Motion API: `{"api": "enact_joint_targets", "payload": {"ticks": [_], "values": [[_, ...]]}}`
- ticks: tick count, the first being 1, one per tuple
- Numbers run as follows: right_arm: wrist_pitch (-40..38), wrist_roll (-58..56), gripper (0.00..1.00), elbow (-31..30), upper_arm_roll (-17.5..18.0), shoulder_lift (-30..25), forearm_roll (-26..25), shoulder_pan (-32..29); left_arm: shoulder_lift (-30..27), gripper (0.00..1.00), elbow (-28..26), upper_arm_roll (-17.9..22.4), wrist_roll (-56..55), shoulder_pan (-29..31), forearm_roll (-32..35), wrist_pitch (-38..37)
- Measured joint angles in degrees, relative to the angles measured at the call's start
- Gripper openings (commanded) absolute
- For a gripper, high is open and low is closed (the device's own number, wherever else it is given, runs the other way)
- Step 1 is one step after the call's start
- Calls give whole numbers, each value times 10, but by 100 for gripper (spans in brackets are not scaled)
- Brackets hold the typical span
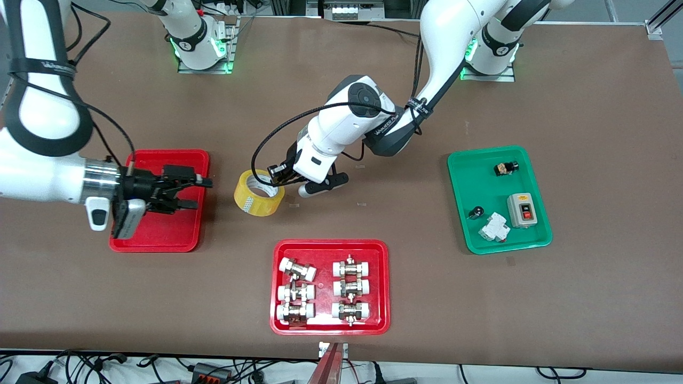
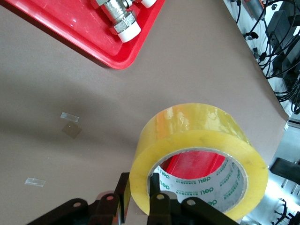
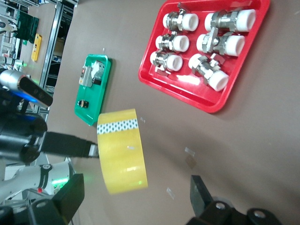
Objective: Left arm passes tape to right arm into tray
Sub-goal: 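Grasp the tape with the right gripper while the left gripper releases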
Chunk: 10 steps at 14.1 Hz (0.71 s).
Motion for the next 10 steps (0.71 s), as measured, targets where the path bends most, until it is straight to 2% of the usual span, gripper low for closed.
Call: {"api": "enact_joint_targets", "payload": {"ticks": [5,8,10], "values": [[88,-1,100,-28,2,0,10,55,0,0,0,0,4,1,-1,0],[106,-1,100,-39,2,0,28,69,0,0,1,0,6,1,-1,0],[109,-2,58,-43,2,0,33,70,0,0,2,0,7,1,-1,0]]}}
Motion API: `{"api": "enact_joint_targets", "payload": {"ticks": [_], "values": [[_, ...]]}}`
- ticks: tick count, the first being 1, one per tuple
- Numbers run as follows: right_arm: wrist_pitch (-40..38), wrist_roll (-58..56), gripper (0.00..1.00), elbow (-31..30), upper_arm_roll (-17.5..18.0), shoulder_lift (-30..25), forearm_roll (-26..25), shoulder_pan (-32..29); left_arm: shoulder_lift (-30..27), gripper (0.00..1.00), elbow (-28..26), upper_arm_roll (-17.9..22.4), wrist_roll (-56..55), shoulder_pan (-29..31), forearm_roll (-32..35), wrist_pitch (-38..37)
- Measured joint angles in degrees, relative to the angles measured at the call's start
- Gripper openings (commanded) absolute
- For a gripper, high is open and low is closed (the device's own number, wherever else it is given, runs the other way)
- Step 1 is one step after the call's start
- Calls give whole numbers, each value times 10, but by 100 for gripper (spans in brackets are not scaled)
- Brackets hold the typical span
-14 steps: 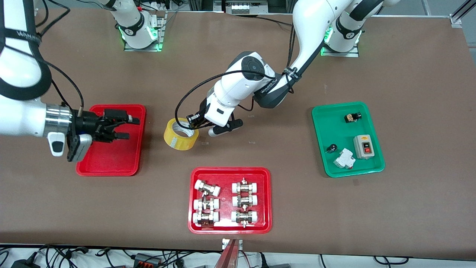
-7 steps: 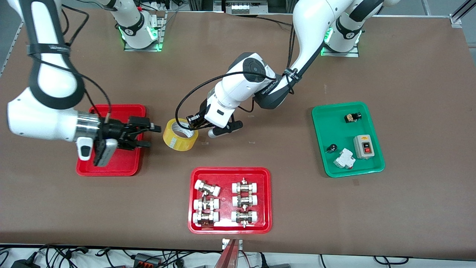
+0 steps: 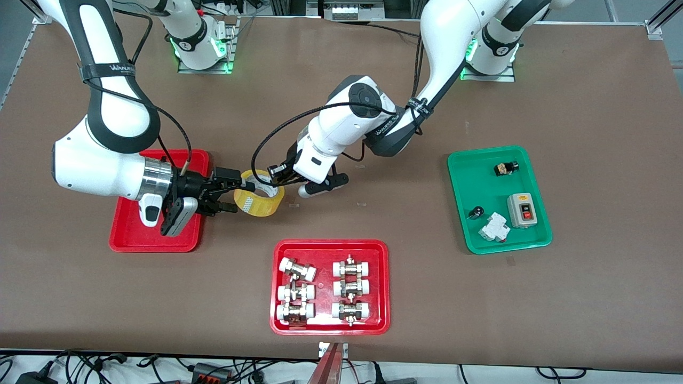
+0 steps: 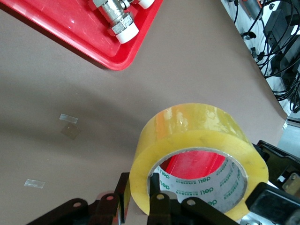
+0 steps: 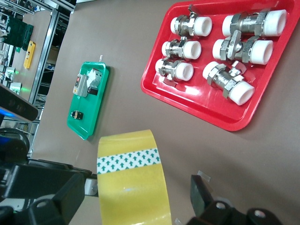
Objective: Left arm passes tape to right arm into tray
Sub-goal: 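Grasp the tape with the right gripper while the left gripper releases, then lower the tape into the red tray with the right gripper while the left withdraws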
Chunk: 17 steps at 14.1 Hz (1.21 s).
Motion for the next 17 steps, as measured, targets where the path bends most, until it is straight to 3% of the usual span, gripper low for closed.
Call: {"api": "enact_joint_targets", "payload": {"ticks": [2,4,6,7,8,9,10,14,17], "values": [[1,0,31,-1,-1,0,1,0,0,0,0,0,0,1,0,0],[-1,-2,10,-1,0,-2,5,0,1,1,0,1,0,1,0,0],[-1,-4,8,-1,0,-4,6,0,0,4,2,1,1,2,-1,0],[-1,-5,7,-1,0,-4,6,0,1,12,2,1,1,2,-2,0],[-1,-5,6,-1,-1,-5,6,0,1,25,3,1,1,2,-7,0],[-1,-5,6,-1,-1,-5,7,0,1,92,4,1,1,2,-12,0],[0,-5,6,-1,-3,-6,7,0,0,100,7,1,1,3,-14,0],[0,-5,6,-1,-9,-6,7,-5,-19,100,25,5,1,46,-14,-2],[-18,-5,7,-2,-12,-6,6,-29,-92,100,28,6,4,155,-14,-155]]}}
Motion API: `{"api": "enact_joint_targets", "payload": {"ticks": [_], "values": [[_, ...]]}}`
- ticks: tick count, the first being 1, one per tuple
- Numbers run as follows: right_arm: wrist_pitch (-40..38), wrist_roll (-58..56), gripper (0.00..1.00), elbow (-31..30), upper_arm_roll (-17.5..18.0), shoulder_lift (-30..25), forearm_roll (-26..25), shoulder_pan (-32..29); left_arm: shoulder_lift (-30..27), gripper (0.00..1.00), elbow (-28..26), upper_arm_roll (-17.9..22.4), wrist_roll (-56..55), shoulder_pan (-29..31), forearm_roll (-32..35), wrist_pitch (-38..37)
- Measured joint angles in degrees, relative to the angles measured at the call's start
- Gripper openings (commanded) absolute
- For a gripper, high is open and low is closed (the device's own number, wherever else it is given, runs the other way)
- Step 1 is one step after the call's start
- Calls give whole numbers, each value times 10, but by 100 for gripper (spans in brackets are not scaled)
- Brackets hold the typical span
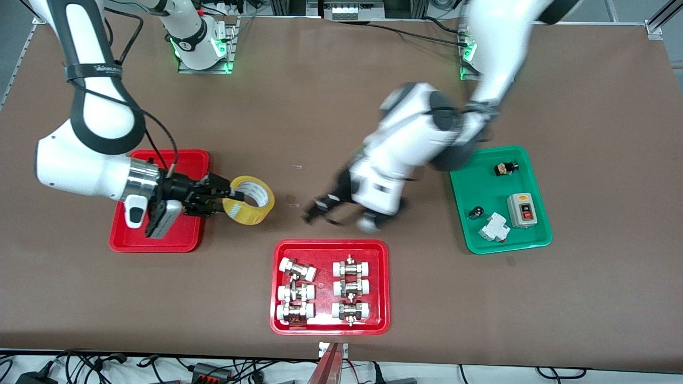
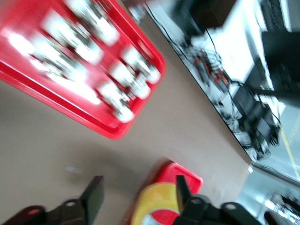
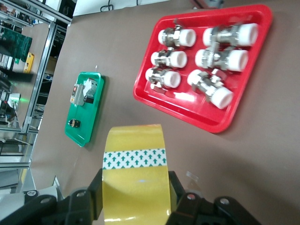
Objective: Left arm passes tape to right arm into tray
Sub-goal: 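Lower the tape into the red tray with the right gripper while the left withdraws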
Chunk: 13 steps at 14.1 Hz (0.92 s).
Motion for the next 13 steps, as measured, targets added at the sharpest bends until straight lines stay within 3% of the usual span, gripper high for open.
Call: {"api": "enact_joint_targets", "payload": {"ticks": [3,6,9,13], "values": [[-58,-1,8,-12,-4,4,-23,-59,-78,100,-1,10,7,113,5,-234],[-98,-6,9,-29,-6,24,-62,-117,-107,100,-3,12,111,199,84,-404],[-116,-37,10,-33,-6,65,-87,-168,-119,100,-3,13,319,211,186,-468],[-130,-86,10,-32,-7,110,-106,-227,-132,100,-4,19,495,266,211,-512]]}}
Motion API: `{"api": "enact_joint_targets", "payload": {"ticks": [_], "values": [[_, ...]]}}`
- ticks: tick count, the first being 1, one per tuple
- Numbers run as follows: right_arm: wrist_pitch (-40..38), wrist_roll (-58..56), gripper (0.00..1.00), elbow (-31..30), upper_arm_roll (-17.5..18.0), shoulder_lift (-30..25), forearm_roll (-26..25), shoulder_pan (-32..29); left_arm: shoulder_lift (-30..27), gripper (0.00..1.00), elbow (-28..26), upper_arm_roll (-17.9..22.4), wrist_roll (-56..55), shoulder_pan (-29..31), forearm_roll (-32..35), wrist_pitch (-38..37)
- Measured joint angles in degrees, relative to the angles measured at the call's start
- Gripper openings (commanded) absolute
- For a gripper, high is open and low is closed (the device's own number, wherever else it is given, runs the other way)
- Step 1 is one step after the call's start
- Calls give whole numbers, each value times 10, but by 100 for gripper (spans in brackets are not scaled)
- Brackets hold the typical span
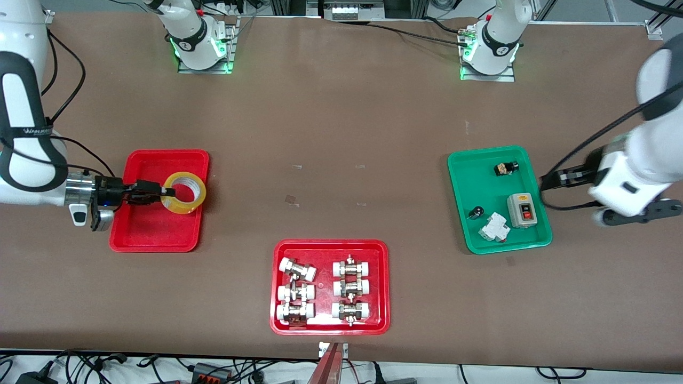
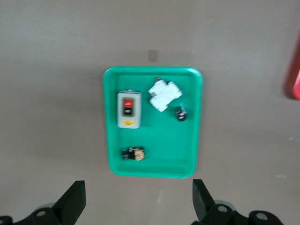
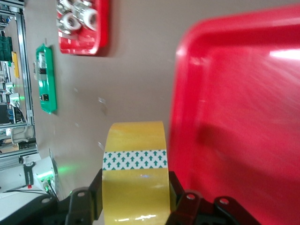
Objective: Left arm passes tape to right arm into tray
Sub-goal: 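Lower the tape into the red tray with the right gripper while the left withdraws, then open the right gripper and lift it away from the tape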
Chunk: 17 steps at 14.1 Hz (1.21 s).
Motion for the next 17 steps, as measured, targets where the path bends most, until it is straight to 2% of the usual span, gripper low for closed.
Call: {"api": "enact_joint_targets", "payload": {"ticks": [2,3,4,5,6,7,9,11,14,17], "values": [[-4,-11,13,0,0,8,-17,-20,-5,100,-3,-1,16,26,0,0],[-5,-20,17,0,0,11,-25,-29,-12,100,-12,-1,18,30,-2,9],[-5,-34,27,0,0,17,-29,-37,-28,100,-40,-2,18,31,-5,34],[-5,-47,46,0,0,24,-30,-45,-53,100,-83,-4,18,29,-6,70],[-5,-57,81,0,0,31,-35,-49,-82,100,-131,-6,18,28,-6,102],[-5,-61,100,2,0,35,-46,-51,-109,100,-171,-6,18,27,-6,121],[7,-62,100,9,3,35,-80,-50,-143,100,-214,-4,19,33,-6,136],[33,-63,100,16,8,35,-131,-45,-159,100,-224,13,21,22,-7,138],[73,-64,100,32,11,31,-201,-22,-173,100,-232,107,23,-86,-16,128],[96,-58,100,43,12,6,-253,15,-178,100,-234,128,23,-115,-70,129]]}}
